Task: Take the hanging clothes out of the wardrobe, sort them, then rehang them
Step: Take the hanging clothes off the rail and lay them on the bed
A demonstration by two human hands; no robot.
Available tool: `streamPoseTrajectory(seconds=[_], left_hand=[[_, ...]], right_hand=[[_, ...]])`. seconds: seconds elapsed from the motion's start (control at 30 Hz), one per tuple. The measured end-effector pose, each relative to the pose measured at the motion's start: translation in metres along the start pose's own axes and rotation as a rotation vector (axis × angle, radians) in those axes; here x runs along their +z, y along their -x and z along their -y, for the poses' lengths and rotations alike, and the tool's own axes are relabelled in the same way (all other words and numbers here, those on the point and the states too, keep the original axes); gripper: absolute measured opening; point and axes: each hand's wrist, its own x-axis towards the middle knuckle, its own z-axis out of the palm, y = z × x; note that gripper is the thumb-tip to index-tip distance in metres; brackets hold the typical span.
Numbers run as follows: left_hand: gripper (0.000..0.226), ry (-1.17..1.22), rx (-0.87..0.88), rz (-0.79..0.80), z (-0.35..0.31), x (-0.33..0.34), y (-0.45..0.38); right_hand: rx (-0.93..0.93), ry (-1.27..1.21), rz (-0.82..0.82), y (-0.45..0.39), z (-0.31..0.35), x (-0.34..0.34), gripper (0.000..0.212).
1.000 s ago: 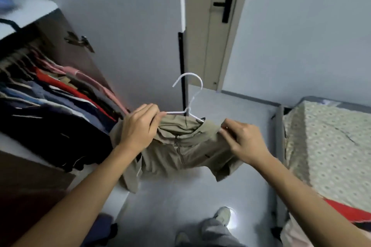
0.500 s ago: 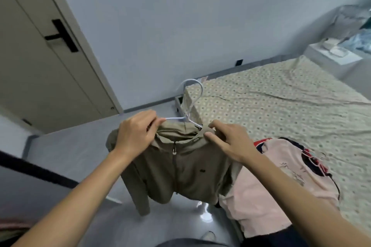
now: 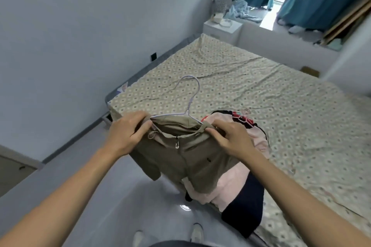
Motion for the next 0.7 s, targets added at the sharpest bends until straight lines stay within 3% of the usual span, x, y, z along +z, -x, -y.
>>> streamPoseTrajectory(seconds=[0.33, 0.7], left_hand=[[0.036, 0.060, 0.297, 0.133, 0.013, 0.027, -0.055], [0.036, 0.173, 0.503, 0.158, 0.006, 0.027, -0.066]], right_hand=[[0.334, 0.109, -0.164, 0.067, 0.031, -0.009, 0.033], [0.536, 0.240, -0.272, 0.108, 0.086, -0.023, 0.042]])
